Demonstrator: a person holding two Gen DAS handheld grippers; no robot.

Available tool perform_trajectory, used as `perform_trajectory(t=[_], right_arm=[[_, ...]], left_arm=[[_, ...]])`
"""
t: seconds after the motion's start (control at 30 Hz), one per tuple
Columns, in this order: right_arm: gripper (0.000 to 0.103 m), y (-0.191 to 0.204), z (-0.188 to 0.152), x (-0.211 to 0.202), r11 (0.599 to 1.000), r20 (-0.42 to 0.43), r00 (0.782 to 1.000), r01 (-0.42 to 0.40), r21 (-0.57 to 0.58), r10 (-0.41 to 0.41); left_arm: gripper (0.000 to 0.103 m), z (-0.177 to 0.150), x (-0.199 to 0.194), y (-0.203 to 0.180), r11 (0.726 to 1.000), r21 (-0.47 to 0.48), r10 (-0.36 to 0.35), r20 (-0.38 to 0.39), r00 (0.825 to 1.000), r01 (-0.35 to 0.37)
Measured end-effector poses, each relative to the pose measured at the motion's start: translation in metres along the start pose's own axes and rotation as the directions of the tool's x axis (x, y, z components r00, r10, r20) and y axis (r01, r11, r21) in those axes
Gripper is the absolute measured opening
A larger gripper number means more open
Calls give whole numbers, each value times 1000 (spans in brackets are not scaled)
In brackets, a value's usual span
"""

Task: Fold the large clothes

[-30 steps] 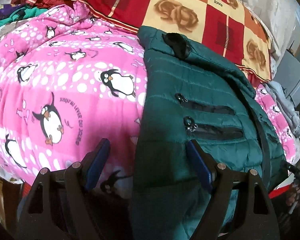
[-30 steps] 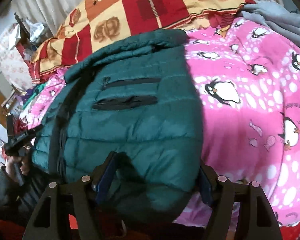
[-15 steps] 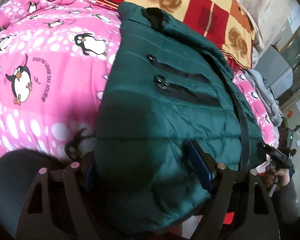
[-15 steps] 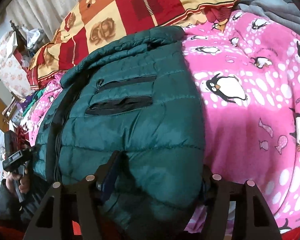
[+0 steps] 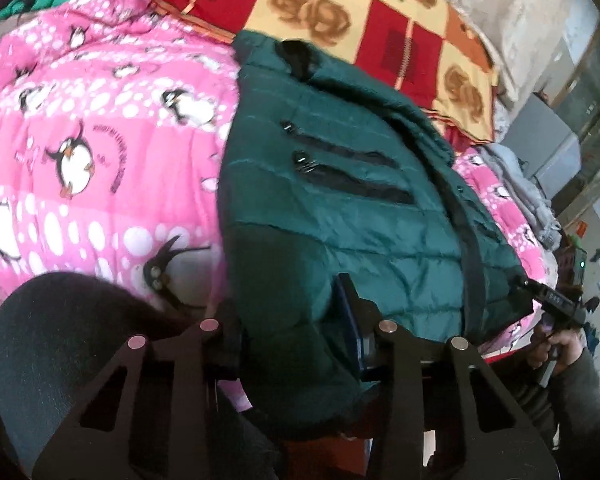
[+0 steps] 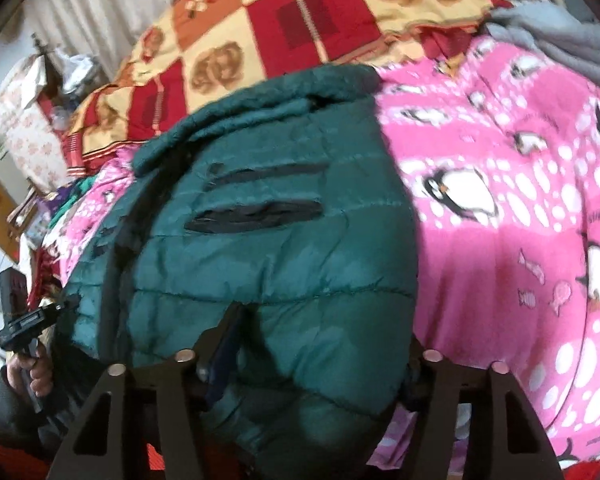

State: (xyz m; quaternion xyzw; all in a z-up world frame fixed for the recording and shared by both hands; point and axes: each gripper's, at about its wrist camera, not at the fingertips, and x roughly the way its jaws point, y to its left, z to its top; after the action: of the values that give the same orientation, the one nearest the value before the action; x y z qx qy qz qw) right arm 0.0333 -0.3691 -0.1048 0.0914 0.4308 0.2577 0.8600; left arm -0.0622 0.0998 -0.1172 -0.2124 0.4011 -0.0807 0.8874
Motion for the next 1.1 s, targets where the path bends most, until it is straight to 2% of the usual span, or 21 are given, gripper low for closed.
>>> perform_trajectory(t=[0.1, 0.23, 0.27, 0.37, 0.53, 0.63, 0.7, 0.77, 0.87, 0.93, 1.1], right_arm=[[60, 7, 2, -5, 999, 33, 999, -38, -29, 39], [60, -2, 0, 13, 1000, -37, 999, 26, 12, -26], [60, -6, -1, 14, 999, -35, 999, 15, 37, -14], [60, -5, 0, 12, 999, -25, 1000, 13, 36, -12], [60, 5, 0, 8, 999, 21, 999, 41, -11, -41], [60, 7, 0, 9, 997, 49, 996, 78, -22, -76], [60, 8, -1, 13, 994, 41, 994, 101, -36, -99], [60, 9, -1, 14, 993, 33, 993, 111, -43, -110], [59, 13, 0, 15, 988, 13, 992, 128, -85, -127], [59, 13, 0, 17, 987, 9, 991, 132, -89, -131], [59, 12, -1, 18, 987, 5, 991, 133, -87, -133]], left_arm=[[37, 9, 8, 1, 999, -6, -39, -11, 999, 39], [38, 19, 30, 7, 999, -37, -19, -80, 997, 16], [38, 21, 35, 10, 998, -54, -15, -98, 995, 10], [38, 24, 38, 11, 998, -63, -25, -98, 995, 18], [39, 29, 40, -1, 1000, -3, 16, -74, 997, -16], [45, 27, 46, -1, 999, -13, 33, -62, 998, -34], [45, 23, 49, -5, 998, 7, 64, -43, 997, -64], [47, 18, 49, -17, 988, 75, 137, -25, 990, -135], [48, 10, 51, -34, 955, 163, 248, 28, 968, -249], [48, 9, 53, -37, 946, 174, 270, 41, 962, -273], [50, 9, 54, -35, 948, 167, 267, 43, 963, -271]])
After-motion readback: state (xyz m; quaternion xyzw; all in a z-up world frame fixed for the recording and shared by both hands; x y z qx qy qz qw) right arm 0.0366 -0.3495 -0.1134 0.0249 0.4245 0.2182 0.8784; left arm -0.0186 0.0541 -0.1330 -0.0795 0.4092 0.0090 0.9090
